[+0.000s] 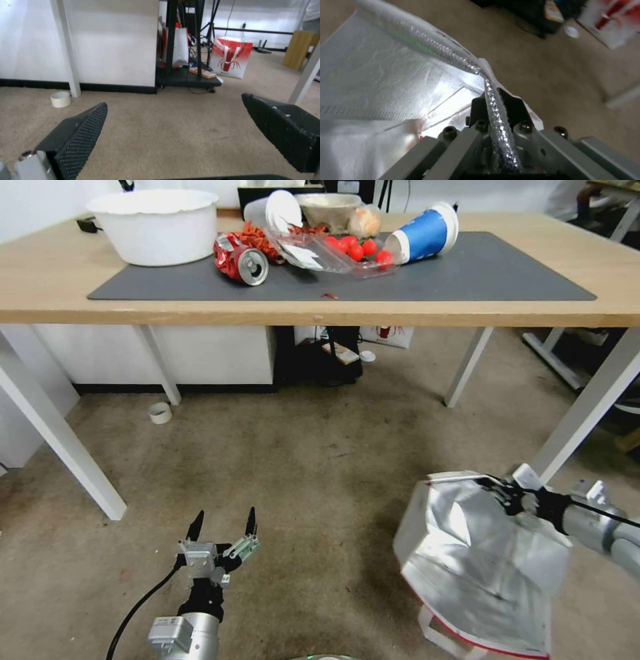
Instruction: Pick up the food delivery bag from the floor and place it on the table.
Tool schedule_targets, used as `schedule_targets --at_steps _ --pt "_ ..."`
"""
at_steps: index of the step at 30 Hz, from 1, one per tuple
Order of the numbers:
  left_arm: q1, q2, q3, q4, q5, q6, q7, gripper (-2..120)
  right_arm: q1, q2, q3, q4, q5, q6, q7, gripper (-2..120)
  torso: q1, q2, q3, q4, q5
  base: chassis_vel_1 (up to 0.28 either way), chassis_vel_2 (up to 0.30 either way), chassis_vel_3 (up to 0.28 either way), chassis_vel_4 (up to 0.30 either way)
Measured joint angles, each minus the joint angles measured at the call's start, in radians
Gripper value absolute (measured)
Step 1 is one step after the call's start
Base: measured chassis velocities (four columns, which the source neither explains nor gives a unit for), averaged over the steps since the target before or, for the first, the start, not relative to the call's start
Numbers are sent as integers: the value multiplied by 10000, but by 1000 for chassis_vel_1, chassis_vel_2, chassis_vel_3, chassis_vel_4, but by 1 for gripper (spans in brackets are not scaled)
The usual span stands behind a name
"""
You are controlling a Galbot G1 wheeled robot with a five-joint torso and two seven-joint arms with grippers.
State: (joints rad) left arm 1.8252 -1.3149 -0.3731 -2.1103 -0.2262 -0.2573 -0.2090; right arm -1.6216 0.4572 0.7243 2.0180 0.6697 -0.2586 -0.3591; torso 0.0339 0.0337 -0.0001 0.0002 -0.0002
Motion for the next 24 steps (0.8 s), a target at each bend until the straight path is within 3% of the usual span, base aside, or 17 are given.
schedule_targets --at_steps 9,15,24 --pt "-142 -11 -83 -140 -260 239 -173 100 -301 -308 83 1177 1289 -476 260 0 0 0 0 -3 1 0 0 0 0" --pt "-157 9 -108 -233 -304 487 -246 100 -349 -555 100 1367 1661 -560 208 0 0 0 0 -3 1 0 0 0 0" --pt "-168 1 -105 -259 -263 618 -261 100 -30 -1248 94 1817 3321 -848 10 0 0 0 0 -2 1 0 0 0 0"
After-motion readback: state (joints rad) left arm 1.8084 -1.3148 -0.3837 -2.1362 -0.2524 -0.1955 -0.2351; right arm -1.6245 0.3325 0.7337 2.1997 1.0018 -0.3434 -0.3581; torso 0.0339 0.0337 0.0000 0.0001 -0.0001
